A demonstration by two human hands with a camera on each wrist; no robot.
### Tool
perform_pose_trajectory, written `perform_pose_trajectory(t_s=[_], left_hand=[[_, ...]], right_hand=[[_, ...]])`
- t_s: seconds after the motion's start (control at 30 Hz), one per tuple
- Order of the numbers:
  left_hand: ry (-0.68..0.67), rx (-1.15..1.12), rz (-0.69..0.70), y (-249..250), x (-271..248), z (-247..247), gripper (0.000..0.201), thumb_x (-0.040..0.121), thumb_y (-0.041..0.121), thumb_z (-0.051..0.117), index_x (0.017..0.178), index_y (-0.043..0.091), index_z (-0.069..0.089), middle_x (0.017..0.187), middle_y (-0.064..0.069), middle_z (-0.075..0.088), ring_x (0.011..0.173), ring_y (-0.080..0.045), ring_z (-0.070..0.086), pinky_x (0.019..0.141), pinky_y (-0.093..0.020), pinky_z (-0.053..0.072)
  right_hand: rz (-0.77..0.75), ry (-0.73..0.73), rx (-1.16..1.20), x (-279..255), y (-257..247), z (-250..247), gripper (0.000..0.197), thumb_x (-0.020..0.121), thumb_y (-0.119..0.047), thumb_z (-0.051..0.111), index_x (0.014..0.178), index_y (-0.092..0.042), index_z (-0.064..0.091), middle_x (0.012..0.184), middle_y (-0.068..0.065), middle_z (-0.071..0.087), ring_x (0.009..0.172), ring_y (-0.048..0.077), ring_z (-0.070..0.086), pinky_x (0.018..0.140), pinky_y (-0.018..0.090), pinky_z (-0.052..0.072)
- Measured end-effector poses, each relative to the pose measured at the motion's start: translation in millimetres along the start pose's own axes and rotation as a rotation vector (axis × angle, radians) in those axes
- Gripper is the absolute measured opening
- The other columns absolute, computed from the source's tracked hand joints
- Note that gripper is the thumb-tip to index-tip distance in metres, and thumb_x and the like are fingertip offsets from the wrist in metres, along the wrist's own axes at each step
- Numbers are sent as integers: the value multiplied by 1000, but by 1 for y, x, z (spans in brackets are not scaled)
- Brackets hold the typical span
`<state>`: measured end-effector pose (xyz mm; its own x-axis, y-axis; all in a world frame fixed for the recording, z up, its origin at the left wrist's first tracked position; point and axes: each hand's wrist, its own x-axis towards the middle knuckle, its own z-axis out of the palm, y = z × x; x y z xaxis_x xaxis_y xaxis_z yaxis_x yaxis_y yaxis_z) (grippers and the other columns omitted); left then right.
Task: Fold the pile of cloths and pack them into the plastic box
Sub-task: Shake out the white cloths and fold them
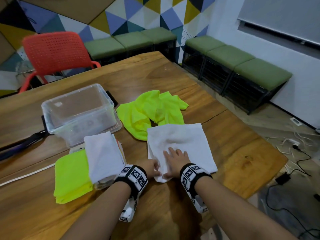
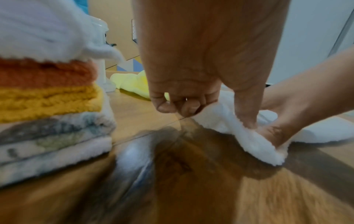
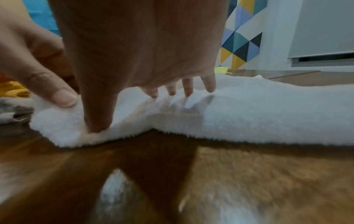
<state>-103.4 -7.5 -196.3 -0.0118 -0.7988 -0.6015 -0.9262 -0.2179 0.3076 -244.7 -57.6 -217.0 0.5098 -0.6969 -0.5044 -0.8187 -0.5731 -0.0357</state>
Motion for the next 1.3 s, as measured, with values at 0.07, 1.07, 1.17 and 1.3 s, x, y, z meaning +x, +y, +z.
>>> perform_pose_trajectory(t_s=[0.07, 1.07, 1.17, 1.3], left_hand=[[16, -60, 19, -4, -5, 1, 30, 88, 37, 59, 108, 15, 62, 108, -6, 64, 96, -20, 57, 73, -25, 40], [252, -443, -204, -34, -47, 41, 32, 79, 36, 70, 88, 23, 42, 84, 4, 52, 83, -18, 57, 73, -30, 47], [428, -124, -26, -23, -52, 49, 46, 77, 38, 69, 111, 21, 44, 114, 0, 46, 108, -20, 49, 85, -31, 42], [341, 253, 81, -9, -45, 61, 37, 88, 18, 53, 123, 23, 44, 130, -2, 40, 121, -24, 39, 97, -34, 35]], right_hand=[[24, -55, 43, -3, 1, 6, 101, 78, -63, 56, 149, -25, -5, 158, 2, -11, 145, 32, -4, 114, 57, 6], [161, 274, 64, -49, 19, 11, 42, 87, -15, 49, 128, -14, 41, 137, 10, 39, 126, 29, 37, 106, 40, 31], [308, 215, -60, -62, 39, 15, 46, 85, -8, 51, 129, -13, 37, 134, 11, 37, 125, 29, 36, 104, 39, 33], [373, 113, -105, -73, 60, 29, 53, 86, -16, 56, 133, -16, 33, 135, 8, 37, 126, 27, 38, 102, 37, 36]])
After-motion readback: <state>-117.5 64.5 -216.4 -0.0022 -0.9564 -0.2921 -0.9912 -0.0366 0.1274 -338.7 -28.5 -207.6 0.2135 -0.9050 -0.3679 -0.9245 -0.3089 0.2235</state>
